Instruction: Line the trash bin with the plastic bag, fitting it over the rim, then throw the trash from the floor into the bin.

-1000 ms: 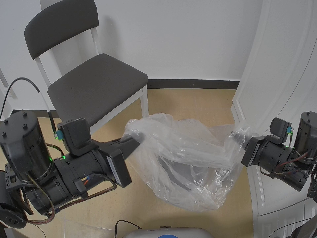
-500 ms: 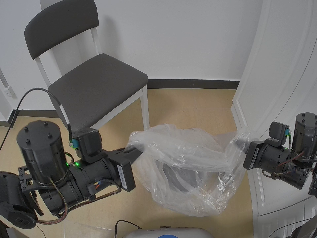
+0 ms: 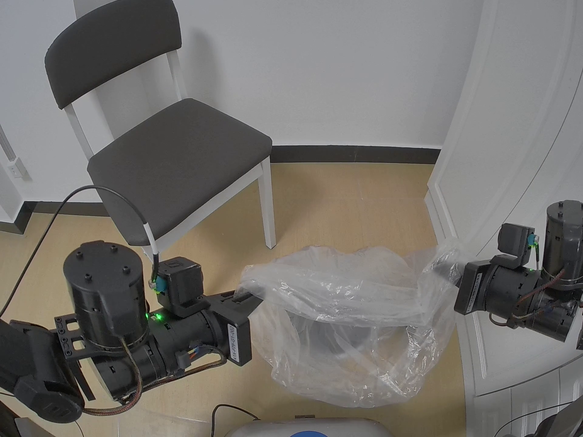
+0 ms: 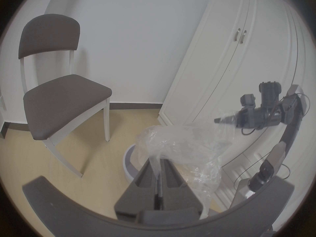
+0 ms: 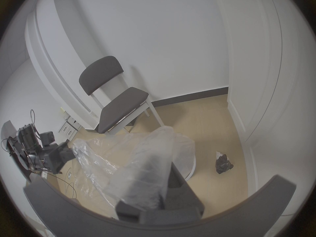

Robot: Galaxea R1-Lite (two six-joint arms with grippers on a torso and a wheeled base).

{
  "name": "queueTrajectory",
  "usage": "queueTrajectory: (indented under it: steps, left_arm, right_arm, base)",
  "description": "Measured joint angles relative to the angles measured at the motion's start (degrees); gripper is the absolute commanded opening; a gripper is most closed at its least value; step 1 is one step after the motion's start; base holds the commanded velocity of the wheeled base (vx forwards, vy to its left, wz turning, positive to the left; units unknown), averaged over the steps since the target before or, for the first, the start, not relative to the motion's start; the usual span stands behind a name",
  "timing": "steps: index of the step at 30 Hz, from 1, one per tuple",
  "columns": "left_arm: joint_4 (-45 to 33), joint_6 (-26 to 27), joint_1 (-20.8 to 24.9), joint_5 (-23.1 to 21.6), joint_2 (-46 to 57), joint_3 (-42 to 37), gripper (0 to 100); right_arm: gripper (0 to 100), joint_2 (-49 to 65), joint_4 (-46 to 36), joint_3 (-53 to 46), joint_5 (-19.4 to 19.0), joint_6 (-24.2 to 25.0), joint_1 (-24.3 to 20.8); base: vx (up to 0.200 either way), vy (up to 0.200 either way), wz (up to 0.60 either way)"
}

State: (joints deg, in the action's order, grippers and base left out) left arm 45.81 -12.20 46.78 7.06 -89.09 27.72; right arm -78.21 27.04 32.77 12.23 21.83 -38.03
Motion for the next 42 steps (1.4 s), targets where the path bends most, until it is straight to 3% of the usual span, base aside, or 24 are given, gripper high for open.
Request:
queueTrajectory:
  steps: [19,36,42]
  left_arm:
    - [0.9,2.5,-1.9,-2.0,-8.9,0.5,0]
    - [5.4,2.2,-2.4,-2.8,-12.0,0.0,0]
    - [5.5,2.2,-4.1,-3.3,-13.0,0.1,0]
  right_arm:
    - [0,-0.9,-0.3,1.0,-5.7,0.5,5.3]
    - [0,-3.4,-0.4,-0.8,-5.8,-0.7,6.1]
    - [0,-3.9,-0.1,-1.9,-5.7,-3.8,7.2]
  base:
    - [0.000,0.000,0.00]
    - [0.000,0.000,0.00]
    - [0.000,0.000,0.00]
